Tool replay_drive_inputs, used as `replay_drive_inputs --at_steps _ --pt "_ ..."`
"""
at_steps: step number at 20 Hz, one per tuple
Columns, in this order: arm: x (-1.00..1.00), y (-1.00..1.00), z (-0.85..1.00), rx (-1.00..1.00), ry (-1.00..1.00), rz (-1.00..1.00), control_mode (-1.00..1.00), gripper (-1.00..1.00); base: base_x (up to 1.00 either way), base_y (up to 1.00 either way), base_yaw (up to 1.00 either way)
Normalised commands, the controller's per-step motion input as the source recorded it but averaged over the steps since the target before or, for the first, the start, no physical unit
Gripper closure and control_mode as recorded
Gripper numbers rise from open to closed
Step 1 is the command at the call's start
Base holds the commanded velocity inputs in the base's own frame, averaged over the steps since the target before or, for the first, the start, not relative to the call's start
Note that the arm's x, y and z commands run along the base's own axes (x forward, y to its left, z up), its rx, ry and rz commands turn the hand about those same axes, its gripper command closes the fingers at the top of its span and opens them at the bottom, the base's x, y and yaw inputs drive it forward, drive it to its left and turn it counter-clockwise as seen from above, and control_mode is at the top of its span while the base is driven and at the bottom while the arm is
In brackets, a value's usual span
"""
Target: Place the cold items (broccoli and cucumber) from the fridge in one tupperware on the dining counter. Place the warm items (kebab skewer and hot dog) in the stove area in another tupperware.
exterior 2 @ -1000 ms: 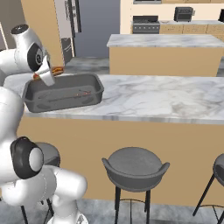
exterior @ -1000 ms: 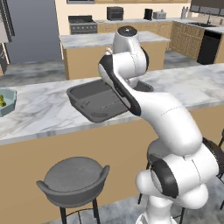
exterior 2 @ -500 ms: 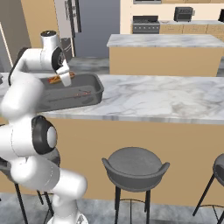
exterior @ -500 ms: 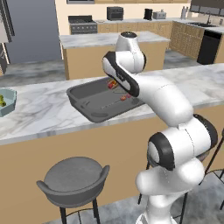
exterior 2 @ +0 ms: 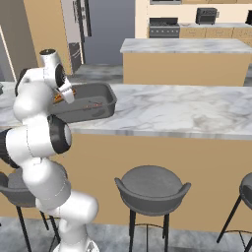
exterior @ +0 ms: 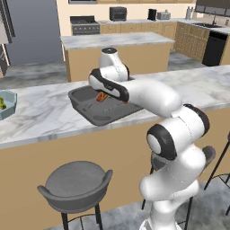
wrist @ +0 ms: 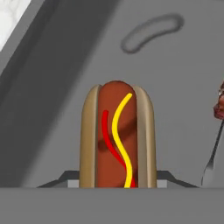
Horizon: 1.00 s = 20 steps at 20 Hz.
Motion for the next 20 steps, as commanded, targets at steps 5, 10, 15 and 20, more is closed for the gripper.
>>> replay_drive_inputs --at_steps 5,10,15,20 --pt "0.57 0.15 -0.11 -0.06 0.24 0.11 -1.0 1.0 0.0 0.0 0.0" --pt "0.43 0.0 -0.11 -0.01 0.18 0.14 -1.0 1.0 0.0 0.0 0.0" --pt "-0.22 0.0 -0.05 0.0 -0.08 0.09 -1.0 -1.0 0.0 0.0 0.0" --pt "-0.5 0.0 0.0 0.0 -0.3 0.07 -1.0 -1.0 0.0 0.0 0.0"
